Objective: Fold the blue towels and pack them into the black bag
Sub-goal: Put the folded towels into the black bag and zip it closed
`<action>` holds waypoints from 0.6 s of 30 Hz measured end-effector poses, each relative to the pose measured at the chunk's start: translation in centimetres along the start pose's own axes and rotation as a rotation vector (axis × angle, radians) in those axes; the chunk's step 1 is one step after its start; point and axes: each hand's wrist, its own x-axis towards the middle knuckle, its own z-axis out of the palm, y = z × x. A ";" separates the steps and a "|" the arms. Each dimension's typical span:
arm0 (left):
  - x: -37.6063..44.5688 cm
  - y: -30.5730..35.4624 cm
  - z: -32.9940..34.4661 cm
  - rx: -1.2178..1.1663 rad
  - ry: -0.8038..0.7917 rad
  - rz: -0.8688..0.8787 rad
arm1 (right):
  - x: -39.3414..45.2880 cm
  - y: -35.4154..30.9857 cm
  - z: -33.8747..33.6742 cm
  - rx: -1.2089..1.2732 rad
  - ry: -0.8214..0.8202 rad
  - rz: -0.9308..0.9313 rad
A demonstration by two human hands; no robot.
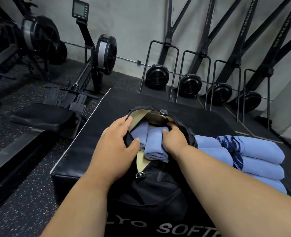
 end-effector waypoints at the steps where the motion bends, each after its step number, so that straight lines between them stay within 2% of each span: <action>1: 0.0 0.0 0.0 0.002 0.000 0.001 | -0.5 0.0 0.0 -0.028 -0.025 -0.020; 7: -0.3 0.0 -0.1 0.011 -0.013 -0.011 | -5.6 0.5 -0.6 -0.426 -0.118 -0.300; 10: -0.6 0.4 0.0 0.083 -0.031 -0.005 | -7.3 1.6 -0.7 -0.660 -0.103 -0.410; 13: -1.2 1.6 0.4 0.279 0.095 0.054 | -7.8 2.8 -1.7 -0.778 -0.069 -0.425; 16: -1.8 3.5 1.6 0.228 0.220 0.218 | -8.1 4.2 -3.3 -0.908 0.011 -0.443; 18: -2.2 4.8 3.2 0.138 0.119 0.222 | -8.1 5.5 -4.1 -0.920 0.042 -0.487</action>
